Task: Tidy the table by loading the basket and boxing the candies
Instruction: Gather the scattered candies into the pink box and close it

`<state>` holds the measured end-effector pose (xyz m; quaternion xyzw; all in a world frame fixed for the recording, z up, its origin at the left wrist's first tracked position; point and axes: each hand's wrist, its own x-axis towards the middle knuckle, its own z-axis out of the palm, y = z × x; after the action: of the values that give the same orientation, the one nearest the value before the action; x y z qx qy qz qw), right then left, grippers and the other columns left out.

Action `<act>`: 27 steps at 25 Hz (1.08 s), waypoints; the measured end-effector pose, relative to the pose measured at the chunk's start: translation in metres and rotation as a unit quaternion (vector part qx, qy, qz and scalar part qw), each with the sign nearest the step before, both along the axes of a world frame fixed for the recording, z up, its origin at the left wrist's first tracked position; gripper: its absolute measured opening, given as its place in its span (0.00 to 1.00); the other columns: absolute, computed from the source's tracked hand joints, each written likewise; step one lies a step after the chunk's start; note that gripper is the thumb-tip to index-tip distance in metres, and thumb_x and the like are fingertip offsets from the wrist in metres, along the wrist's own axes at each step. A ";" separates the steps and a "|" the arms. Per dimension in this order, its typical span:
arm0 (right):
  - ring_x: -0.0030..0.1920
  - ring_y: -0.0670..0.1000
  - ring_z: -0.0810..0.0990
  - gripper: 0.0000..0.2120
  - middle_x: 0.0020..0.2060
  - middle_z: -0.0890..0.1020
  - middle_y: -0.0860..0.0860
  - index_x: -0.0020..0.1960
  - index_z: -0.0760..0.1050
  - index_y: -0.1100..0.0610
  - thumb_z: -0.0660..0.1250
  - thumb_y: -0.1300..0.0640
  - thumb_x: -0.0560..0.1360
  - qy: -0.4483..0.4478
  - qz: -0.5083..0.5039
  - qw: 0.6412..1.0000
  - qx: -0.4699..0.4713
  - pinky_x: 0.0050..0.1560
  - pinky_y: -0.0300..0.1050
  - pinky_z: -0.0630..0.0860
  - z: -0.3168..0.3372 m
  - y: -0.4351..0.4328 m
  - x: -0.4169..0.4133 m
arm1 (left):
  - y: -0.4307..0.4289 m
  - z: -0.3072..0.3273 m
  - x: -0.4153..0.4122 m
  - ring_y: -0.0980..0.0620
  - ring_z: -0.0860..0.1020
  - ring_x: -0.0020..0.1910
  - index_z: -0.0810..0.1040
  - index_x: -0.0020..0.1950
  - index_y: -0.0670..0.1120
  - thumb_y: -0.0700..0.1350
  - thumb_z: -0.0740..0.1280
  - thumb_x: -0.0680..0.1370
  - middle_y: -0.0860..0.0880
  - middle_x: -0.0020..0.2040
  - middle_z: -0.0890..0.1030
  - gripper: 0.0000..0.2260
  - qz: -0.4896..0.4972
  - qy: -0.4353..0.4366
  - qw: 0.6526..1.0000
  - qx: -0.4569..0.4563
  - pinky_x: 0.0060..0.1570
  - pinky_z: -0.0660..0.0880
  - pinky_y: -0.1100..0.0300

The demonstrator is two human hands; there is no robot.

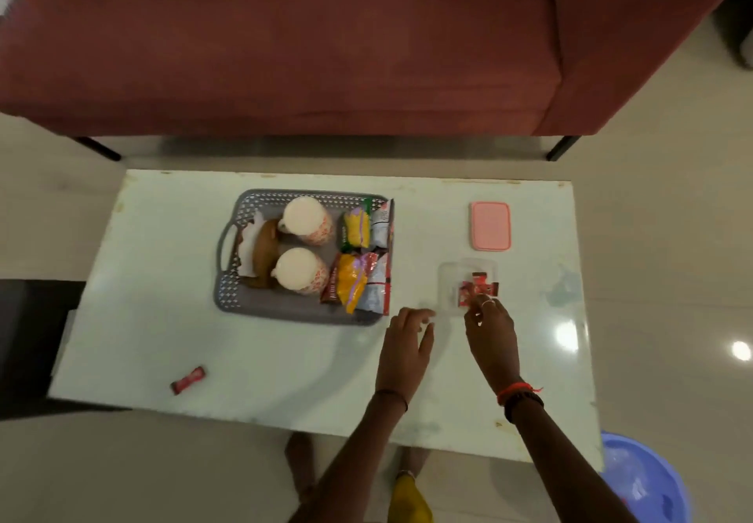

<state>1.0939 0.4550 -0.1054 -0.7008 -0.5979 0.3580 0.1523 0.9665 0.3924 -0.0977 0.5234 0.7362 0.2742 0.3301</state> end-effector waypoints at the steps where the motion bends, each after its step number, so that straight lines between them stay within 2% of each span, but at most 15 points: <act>1: 0.53 0.58 0.78 0.09 0.51 0.80 0.56 0.53 0.78 0.62 0.61 0.64 0.77 0.007 0.024 1.000 0.002 0.50 0.49 0.77 0.002 -0.014 -0.018 | -0.027 -0.001 -0.020 0.58 0.76 0.48 0.75 0.55 0.51 0.45 0.60 0.78 0.53 0.53 0.77 0.08 0.025 0.002 1.000 0.006 0.51 0.76 0.59; 2: 0.53 0.56 0.78 0.09 0.51 0.81 0.55 0.53 0.78 0.60 0.61 0.63 0.77 0.013 0.048 0.999 0.002 0.49 0.47 0.76 0.003 -0.028 -0.036 | -0.052 -0.002 -0.040 0.61 0.75 0.46 0.75 0.54 0.53 0.45 0.60 0.78 0.55 0.51 0.77 0.08 0.052 0.012 0.998 0.014 0.50 0.75 0.61; 4: 0.53 0.55 0.78 0.09 0.51 0.81 0.54 0.54 0.78 0.58 0.62 0.63 0.77 0.015 0.105 0.994 -0.007 0.49 0.46 0.75 0.003 -0.058 -0.073 | -0.100 -0.008 -0.089 0.61 0.74 0.45 0.76 0.53 0.53 0.41 0.61 0.78 0.56 0.49 0.76 0.09 0.128 0.044 0.990 0.024 0.48 0.74 0.61; 8: 0.54 0.52 0.78 0.10 0.52 0.81 0.53 0.55 0.78 0.57 0.61 0.61 0.77 0.017 0.173 0.984 -0.031 0.51 0.45 0.75 -0.007 -0.110 -0.155 | -0.172 -0.023 -0.212 0.43 0.77 0.53 0.76 0.56 0.46 0.32 0.61 0.75 0.44 0.54 0.78 0.14 0.255 0.152 0.952 -0.066 0.54 0.73 0.50; 10: 0.53 0.52 0.78 0.10 0.52 0.81 0.52 0.55 0.78 0.57 0.60 0.61 0.77 0.016 0.183 0.982 -0.043 0.51 0.46 0.77 -0.016 -0.125 -0.186 | -0.190 -0.035 -0.263 0.37 0.74 0.59 0.74 0.61 0.42 0.30 0.62 0.73 0.40 0.61 0.75 0.18 0.248 0.211 0.935 -0.140 0.57 0.72 0.45; 13: 0.53 0.52 0.78 0.10 0.51 0.81 0.52 0.55 0.78 0.57 0.60 0.61 0.77 0.007 0.185 0.981 -0.056 0.50 0.46 0.78 -0.031 -0.139 -0.218 | -0.207 -0.058 -0.317 0.38 0.70 0.66 0.70 0.67 0.41 0.33 0.65 0.73 0.39 0.67 0.71 0.22 0.187 0.230 0.931 -0.213 0.64 0.69 0.45; 16: 0.51 0.52 0.79 0.10 0.50 0.81 0.53 0.54 0.78 0.57 0.60 0.62 0.77 -0.006 0.168 0.984 -0.057 0.49 0.45 0.77 -0.044 -0.140 -0.222 | -0.206 -0.077 -0.345 0.36 0.75 0.55 0.75 0.60 0.43 0.35 0.66 0.74 0.39 0.60 0.74 0.15 0.190 0.206 0.937 -0.210 0.53 0.73 0.43; 18: 0.51 0.53 0.80 0.10 0.50 0.82 0.54 0.54 0.78 0.58 0.60 0.63 0.77 -0.014 0.148 0.987 -0.056 0.48 0.44 0.76 -0.047 -0.133 -0.211 | -0.199 -0.080 -0.349 0.36 0.74 0.51 0.75 0.58 0.41 0.38 0.65 0.75 0.38 0.56 0.74 0.11 0.192 0.192 0.940 -0.208 0.49 0.74 0.42; 21: 0.50 0.56 0.80 0.10 0.49 0.82 0.57 0.52 0.78 0.60 0.61 0.65 0.76 -0.018 0.093 0.994 -0.055 0.48 0.43 0.74 -0.044 -0.115 -0.180 | -0.191 -0.072 -0.322 0.40 0.75 0.52 0.75 0.58 0.41 0.40 0.65 0.76 0.40 0.54 0.74 0.11 0.183 0.108 0.965 -0.154 0.52 0.75 0.45; 25: 0.48 0.57 0.80 0.10 0.50 0.82 0.59 0.52 0.78 0.60 0.61 0.66 0.75 -0.021 -0.013 0.998 -0.059 0.47 0.46 0.75 -0.036 -0.081 -0.126 | -0.181 -0.046 -0.234 0.50 0.76 0.51 0.74 0.57 0.47 0.44 0.66 0.76 0.48 0.54 0.75 0.10 0.142 0.019 0.985 -0.091 0.50 0.78 0.55; 27: 0.49 0.58 0.80 0.11 0.51 0.82 0.59 0.52 0.78 0.60 0.60 0.66 0.75 -0.019 -0.057 0.996 -0.060 0.50 0.48 0.76 -0.032 -0.059 -0.096 | -0.165 -0.036 -0.176 0.55 0.76 0.51 0.74 0.57 0.50 0.46 0.66 0.76 0.51 0.54 0.75 0.10 0.079 -0.021 0.994 -0.067 0.51 0.77 0.60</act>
<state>0.9983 0.3959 -0.1370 -0.7485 -0.5368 0.3706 0.1190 0.7909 0.2269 -0.1334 0.4346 0.7849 0.2598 0.3573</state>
